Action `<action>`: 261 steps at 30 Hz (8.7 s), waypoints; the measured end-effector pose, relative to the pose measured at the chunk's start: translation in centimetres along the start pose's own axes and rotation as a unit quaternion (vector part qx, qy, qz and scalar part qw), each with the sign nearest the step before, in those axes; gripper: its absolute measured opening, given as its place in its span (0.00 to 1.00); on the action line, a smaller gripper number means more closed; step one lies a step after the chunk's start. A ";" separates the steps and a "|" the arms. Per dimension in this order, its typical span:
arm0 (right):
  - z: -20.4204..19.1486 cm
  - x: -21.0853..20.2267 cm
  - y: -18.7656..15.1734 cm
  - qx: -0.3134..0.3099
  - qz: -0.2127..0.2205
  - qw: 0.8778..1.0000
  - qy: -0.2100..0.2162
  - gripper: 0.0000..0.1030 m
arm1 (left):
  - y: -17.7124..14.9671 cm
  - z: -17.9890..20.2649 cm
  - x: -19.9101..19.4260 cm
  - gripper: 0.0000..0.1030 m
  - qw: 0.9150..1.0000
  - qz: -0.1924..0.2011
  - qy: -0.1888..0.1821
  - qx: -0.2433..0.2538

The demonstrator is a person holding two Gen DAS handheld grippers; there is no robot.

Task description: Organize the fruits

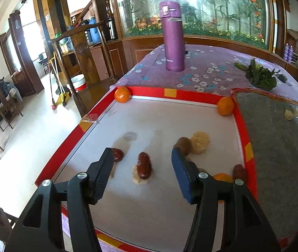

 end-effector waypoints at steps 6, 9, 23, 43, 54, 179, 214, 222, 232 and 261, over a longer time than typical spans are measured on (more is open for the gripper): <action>8.3 3.0 1.8 0.027 -0.039 0.995 -0.093 0.68 | 1.0 2.8 -1.2 0.58 0.999 0.014 -0.018 0.028; 8.8 4.9 1.8 0.016 -0.063 0.993 -0.097 0.65 | 1.6 4.8 -2.1 0.58 0.998 0.022 -0.034 0.046; 9.0 7.0 0.5 -0.011 -0.081 0.991 -0.104 0.29 | 5.3 19.0 -3.4 0.68 0.978 0.035 -0.143 0.147; 10.6 5.7 0.6 0.051 -0.104 0.991 -0.072 0.31 | 5.0 32.9 3.4 0.68 0.963 -0.044 -0.168 0.204; 10.2 5.9 0.6 0.033 -0.102 0.991 -0.079 0.31 | 4.3 35.1 4.3 0.49 0.950 -0.065 -0.222 0.210; -24.9 3.4 -9.8 -0.135 -0.096 0.975 0.150 0.29 | 1.7 -2.5 -0.7 0.28 0.998 0.042 -0.026 -0.048; -24.0 -7.1 -7.2 -0.176 0.050 0.977 0.113 0.80 | 2.3 -3.5 -8.1 0.83 0.992 0.101 0.055 -0.052; -22.3 -10.4 -6.6 -0.143 0.072 0.980 0.121 0.82 | 2.7 -3.2 -12.7 1.00 0.988 0.137 0.052 -0.057; -21.5 -14.1 -6.5 -0.128 0.096 0.979 0.128 0.83 | 3.1 -2.8 -16.5 1.00 0.981 0.170 0.081 -0.041; -20.6 -15.5 -6.1 -0.125 0.128 0.976 0.124 0.84 | 3.2 -1.6 -16.7 1.00 0.978 0.184 0.087 -0.046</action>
Point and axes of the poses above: each gripper's, at about its wrist camera, not at the fingertips, and x roughly the way its jaws point, z to its right, y to its top, the point moved 7 cm from there along x, roughly the way its jaws point, and after that the axes turned 4 degrees about z, right-handed, at the moved point
